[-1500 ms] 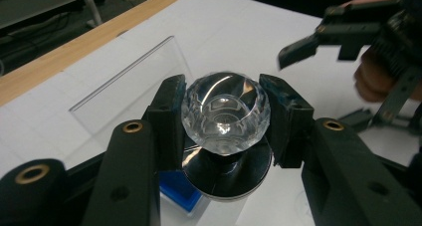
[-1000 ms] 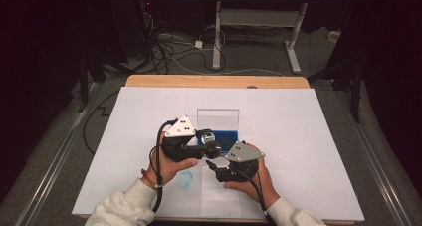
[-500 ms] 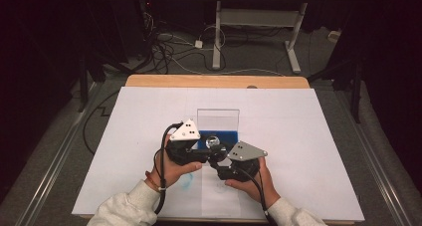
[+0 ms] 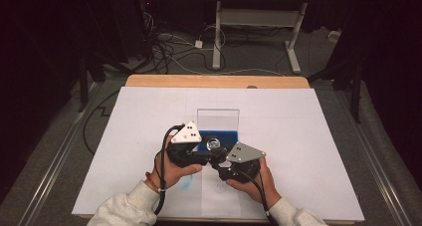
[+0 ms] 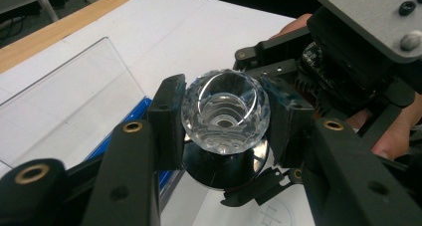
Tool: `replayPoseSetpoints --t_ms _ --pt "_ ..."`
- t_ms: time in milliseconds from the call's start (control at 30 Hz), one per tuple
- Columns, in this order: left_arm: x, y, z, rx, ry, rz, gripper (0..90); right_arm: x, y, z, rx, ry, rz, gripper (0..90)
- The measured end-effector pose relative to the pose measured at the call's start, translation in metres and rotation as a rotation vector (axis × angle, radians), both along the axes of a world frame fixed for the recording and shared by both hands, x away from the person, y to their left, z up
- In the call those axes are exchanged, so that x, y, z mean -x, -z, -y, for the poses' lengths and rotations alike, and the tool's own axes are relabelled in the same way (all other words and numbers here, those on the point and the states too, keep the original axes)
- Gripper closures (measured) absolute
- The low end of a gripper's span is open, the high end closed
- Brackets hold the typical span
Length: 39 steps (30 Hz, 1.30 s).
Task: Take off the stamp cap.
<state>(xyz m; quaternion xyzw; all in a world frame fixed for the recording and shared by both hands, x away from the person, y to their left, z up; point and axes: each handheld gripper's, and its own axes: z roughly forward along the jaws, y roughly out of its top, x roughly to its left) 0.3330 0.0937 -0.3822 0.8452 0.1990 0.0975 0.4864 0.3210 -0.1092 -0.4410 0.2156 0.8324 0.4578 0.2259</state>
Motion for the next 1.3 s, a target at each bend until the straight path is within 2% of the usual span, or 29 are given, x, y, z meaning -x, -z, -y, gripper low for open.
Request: replayPoseSetpoints --t_ms 67,433,600,867,1033,1167,1300 --pt "0.0008 0.0012 0.0004 0.005 0.001 0.000 54.6 0.0008 0.0000 -0.0002 0.017 0.001 -0.006 38.4" --pt "-0.0001 0.0064 -0.0020 0.012 0.022 -0.031 54.7 0.0050 -0.0024 0.0007 0.136 -0.015 0.044 38.8" --pt "-0.0006 0.0071 -0.0020 0.000 0.028 -0.044 54.7 0.0055 -0.0022 0.0002 0.152 -0.025 0.037 38.8" --pt "-0.0010 0.0071 -0.0018 -0.012 0.037 -0.052 54.9 0.0076 -0.0025 -0.0010 0.196 -0.027 0.056 38.9" --pt "-0.0018 0.0074 -0.0014 -0.014 0.044 -0.060 54.9 0.0074 -0.0022 -0.0007 0.192 -0.035 0.043 38.9" --pt "-0.0018 0.0072 -0.0010 -0.027 0.050 -0.057 54.9 0.0075 -0.0024 -0.0010 0.208 -0.037 0.052 38.9" --pt "-0.0026 0.0079 -0.0010 -0.020 0.049 -0.065 55.0 0.0079 -0.0021 -0.0016 0.224 -0.033 0.058 38.9"
